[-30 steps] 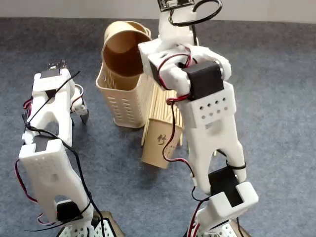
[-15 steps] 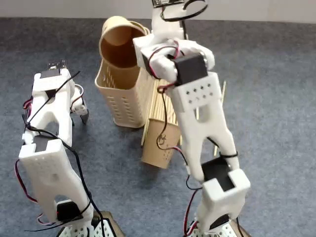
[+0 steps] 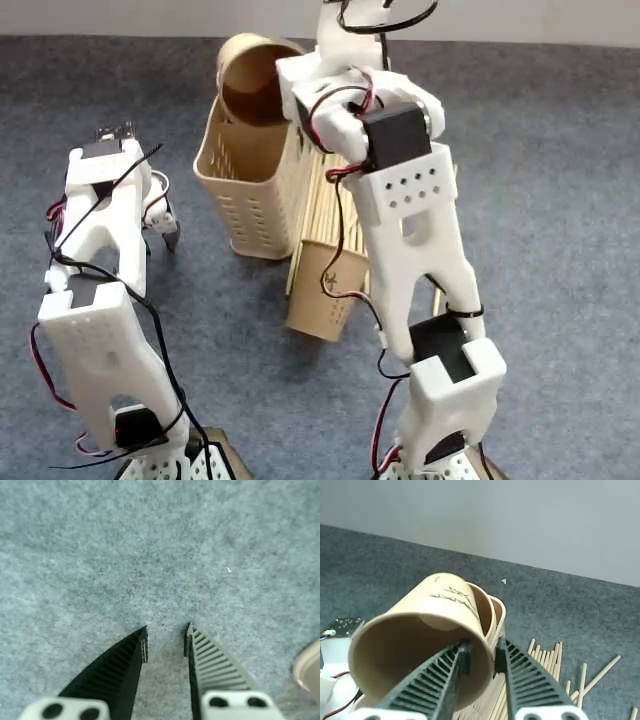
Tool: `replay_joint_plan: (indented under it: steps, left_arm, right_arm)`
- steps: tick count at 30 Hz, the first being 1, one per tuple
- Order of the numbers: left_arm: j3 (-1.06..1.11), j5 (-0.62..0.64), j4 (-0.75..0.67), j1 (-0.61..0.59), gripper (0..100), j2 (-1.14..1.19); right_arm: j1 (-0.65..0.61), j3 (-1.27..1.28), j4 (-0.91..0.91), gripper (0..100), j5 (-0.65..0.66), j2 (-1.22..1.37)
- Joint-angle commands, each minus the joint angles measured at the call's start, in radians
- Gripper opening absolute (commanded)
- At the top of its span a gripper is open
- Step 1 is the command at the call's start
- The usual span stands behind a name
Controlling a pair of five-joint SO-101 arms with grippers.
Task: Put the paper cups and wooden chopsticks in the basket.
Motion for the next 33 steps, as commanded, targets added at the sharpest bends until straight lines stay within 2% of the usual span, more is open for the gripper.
replay_joint_plan:
  steps: [1, 3, 9, 16, 23, 26, 33]
  left_arm:
    - [0.002, -0.003, 0.002, 0.010, 14, -0.042]
    - [0.002, -0.003, 0.002, 0.010, 14, -0.042]
    - [0.002, -0.003, 0.002, 0.010, 14, -0.042]
    - [0.002, -0.003, -0.002, 0.010, 14, -0.042]
    - [0.002, -0.003, -0.005, 0.010, 14, -0.042]
    - [0.002, -0.003, -0.002, 0.010, 14, -0.042]
    - [0.002, -0.003, 0.002, 0.010, 14, -0.042]
  right_arm:
    - [0.005, -0.039, -0.024, 11.2, -0.008, -0.047]
    - [0.005, -0.047, -0.042, 11.2, -0.008, -0.050]
    - [0.001, -0.025, -0.260, 11.2, -0.008, -0.041]
    - [-0.008, 0.044, -0.418, 11.2, -0.008, 0.116]
    - [0.024, 0.044, -0.397, 11.2, -0.006, 0.107]
    - [-0.010, 0.051, -0.484, 11.2, -0.006, 0.116]
    - [-0.134, 0.044, -0.492, 11.2, -0.008, 0.213]
